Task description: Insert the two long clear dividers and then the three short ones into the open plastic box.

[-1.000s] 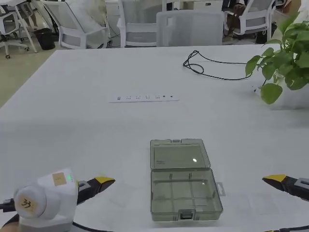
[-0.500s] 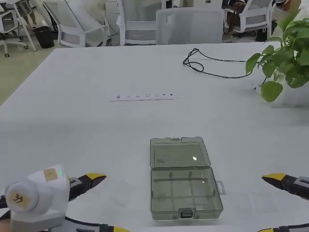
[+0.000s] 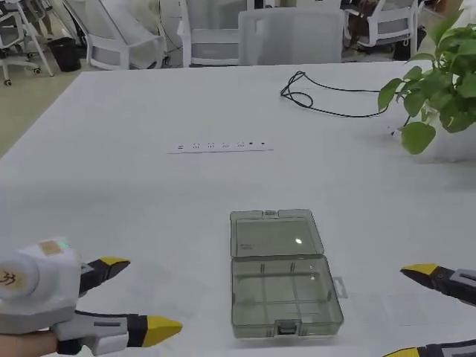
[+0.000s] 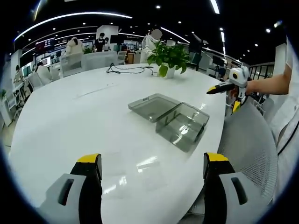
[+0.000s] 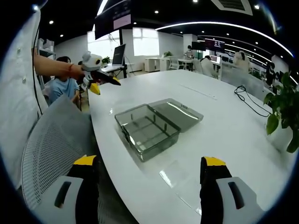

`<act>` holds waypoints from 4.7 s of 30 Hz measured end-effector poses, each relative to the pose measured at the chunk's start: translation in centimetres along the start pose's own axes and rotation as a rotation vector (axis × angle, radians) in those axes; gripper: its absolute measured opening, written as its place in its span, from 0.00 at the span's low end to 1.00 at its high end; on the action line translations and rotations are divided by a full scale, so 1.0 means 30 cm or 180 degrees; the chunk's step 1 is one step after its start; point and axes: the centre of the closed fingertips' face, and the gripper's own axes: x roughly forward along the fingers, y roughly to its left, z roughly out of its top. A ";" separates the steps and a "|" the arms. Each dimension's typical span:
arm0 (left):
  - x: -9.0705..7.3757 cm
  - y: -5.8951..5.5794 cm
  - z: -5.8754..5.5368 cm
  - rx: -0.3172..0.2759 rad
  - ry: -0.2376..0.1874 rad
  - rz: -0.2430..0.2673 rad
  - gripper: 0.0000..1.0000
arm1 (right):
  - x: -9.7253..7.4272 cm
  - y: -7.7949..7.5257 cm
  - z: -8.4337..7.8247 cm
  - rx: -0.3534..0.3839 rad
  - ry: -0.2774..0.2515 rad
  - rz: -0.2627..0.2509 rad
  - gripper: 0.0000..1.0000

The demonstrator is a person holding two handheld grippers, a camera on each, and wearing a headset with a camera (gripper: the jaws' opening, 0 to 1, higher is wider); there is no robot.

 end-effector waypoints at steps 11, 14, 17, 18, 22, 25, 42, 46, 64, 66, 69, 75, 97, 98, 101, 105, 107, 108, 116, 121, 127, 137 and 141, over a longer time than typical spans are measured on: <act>0.015 0.104 -0.067 -0.0138 0.0308 0.0217 0.82 | 0.000 0.035 0.030 0.0034 -0.0023 -0.0018 0.90; 0.020 0.117 -0.086 -0.0178 0.0396 0.0237 0.80 | -0.001 0.038 0.034 0.0044 -0.0026 -0.0022 0.90; 0.025 0.131 -0.107 -0.0181 0.0512 0.0265 0.78 | -0.001 0.038 0.034 0.0048 -0.0025 -0.0025 0.90; 0.027 0.136 -0.113 -0.0182 0.0539 0.0275 0.77 | -0.001 0.037 0.033 0.0052 -0.0026 -0.0024 0.90; 0.035 0.157 -0.143 -0.0277 0.0671 0.0316 0.73 | -0.001 0.033 0.028 0.0065 -0.0025 -0.0020 0.90; 0.041 0.174 -0.162 -0.0307 0.0765 0.0369 0.66 | 0.000 0.026 0.024 0.0078 -0.0034 -0.0020 0.89; 0.068 0.228 -0.244 -0.0364 0.1305 0.0595 0.49 | 0.006 0.002 0.006 0.0109 -0.0052 -0.0012 0.89; 0.080 0.242 -0.270 -0.0342 0.1440 0.0625 0.46 | 0.008 0.001 0.002 0.0117 -0.0056 -0.0012 0.89; 0.089 0.262 -0.279 -0.0317 0.1689 0.0839 0.37 | 0.014 0.011 -0.001 0.0135 -0.0064 -0.0009 0.88; 0.089 0.263 -0.279 -0.0324 0.1716 0.0844 0.35 | 0.016 0.013 0.002 0.0131 -0.0074 -0.0009 0.88; 0.088 0.266 -0.280 -0.0356 0.1757 0.0853 0.32 | 0.018 0.014 0.004 0.0136 -0.0086 -0.0010 0.88; 0.087 0.266 -0.280 -0.0363 0.1790 0.0840 0.32 | 0.019 0.018 0.002 0.0147 -0.0084 -0.0007 0.88; 0.062 0.235 -0.261 -0.0618 0.1496 0.0773 0.30 | 0.032 0.031 0.018 0.0143 -0.0066 0.0041 0.83; 0.063 0.233 -0.255 -0.0647 0.1456 0.0772 0.30 | 0.032 0.030 0.020 0.0157 -0.0068 0.0041 0.82; 0.057 0.224 -0.233 -0.0716 0.1334 0.0769 0.30 | 0.030 0.032 0.050 0.0180 -0.0131 0.0040 0.81; 0.052 0.201 -0.195 -0.0797 0.1146 0.0736 0.30 | 0.030 0.024 0.086 0.0199 -0.0196 0.0018 0.78; 0.051 0.184 -0.174 -0.0818 0.1043 0.0704 0.30 | 0.029 0.020 0.114 0.0216 -0.0258 0.0002 0.77; 0.050 0.171 -0.164 -0.0855 0.1003 0.0696 0.30 | 0.029 0.019 0.124 0.0223 -0.0281 -0.0003 0.76; 0.052 0.072 -0.053 -0.0959 0.0604 0.0546 0.30 | 0.041 0.033 0.241 0.0344 -0.0520 -0.0001 0.70; 0.062 0.013 0.032 -0.1057 0.0319 0.0422 0.30 | 0.058 0.058 0.285 0.0404 -0.0560 0.0041 0.65; 0.078 -0.062 0.105 -0.1118 0.0101 0.0241 0.30 | 0.075 0.091 0.334 0.0523 -0.0612 0.0092 0.59; 0.109 -0.194 0.212 -0.1130 -0.0168 -0.0047 0.30 | 0.106 0.119 0.423 0.0882 -0.0703 0.0065 0.53; 0.121 -0.229 0.237 -0.1095 -0.0218 -0.0119 0.30 | 0.116 0.117 0.443 0.0991 -0.0730 0.0033 0.48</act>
